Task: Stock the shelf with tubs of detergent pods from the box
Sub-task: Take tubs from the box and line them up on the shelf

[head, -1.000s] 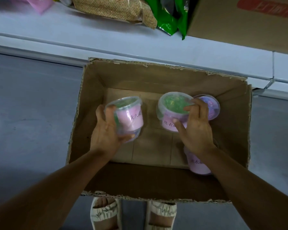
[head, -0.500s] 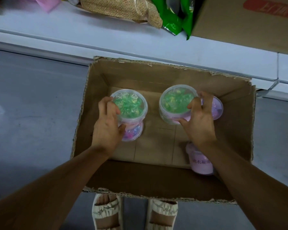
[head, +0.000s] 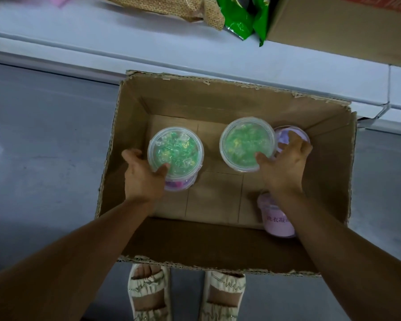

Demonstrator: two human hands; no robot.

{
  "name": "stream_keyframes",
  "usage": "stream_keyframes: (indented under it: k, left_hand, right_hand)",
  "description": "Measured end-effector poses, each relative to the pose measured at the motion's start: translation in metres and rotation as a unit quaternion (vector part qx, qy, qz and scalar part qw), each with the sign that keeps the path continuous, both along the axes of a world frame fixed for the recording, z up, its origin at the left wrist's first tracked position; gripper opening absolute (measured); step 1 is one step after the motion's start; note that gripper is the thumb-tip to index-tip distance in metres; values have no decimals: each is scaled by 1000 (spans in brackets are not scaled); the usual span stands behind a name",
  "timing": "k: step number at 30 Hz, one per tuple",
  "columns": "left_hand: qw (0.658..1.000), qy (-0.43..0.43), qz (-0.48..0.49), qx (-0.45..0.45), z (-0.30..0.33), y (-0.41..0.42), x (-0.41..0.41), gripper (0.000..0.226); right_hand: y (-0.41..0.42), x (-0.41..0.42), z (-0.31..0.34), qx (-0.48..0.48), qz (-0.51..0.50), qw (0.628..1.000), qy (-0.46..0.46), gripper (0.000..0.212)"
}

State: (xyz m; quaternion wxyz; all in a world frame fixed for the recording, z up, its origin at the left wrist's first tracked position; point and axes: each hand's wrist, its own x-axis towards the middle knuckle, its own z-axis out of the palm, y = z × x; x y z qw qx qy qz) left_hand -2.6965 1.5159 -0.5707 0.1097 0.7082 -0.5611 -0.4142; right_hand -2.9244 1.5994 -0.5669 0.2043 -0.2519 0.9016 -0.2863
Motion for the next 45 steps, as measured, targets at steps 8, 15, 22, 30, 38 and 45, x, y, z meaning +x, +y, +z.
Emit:
stream_keyframes:
  k: [8, 15, 22, 30, 38, 45]
  left_hand:
    - [987, 49, 74, 136, -14, -1, 0, 33]
    - [958, 173, 129, 190, -10, -2, -13, 23]
    - [942, 204, 147, 222, -13, -9, -26, 25]
    - [953, 204, 134, 182, -1, -9, -30, 37]
    - [953, 254, 88, 143, 101, -17, -14, 53]
    - [936, 316, 109, 111, 250, -37, 5, 24]
  right_hand:
    - [1, -14, -11, 72, -49, 986, -139, 41]
    - [-2, -8, -8, 22, -60, 954, -291, 39]
    - [-8, -2, -10, 40, -28, 970, -239, 56]
    - [-8, 3, -2, -7, -103, 954, -283, 46]
    - [-17, 12, 90, -34, -123, 939, -318, 59]
    - [-40, 23, 247, -77, -89, 940, -321, 18]
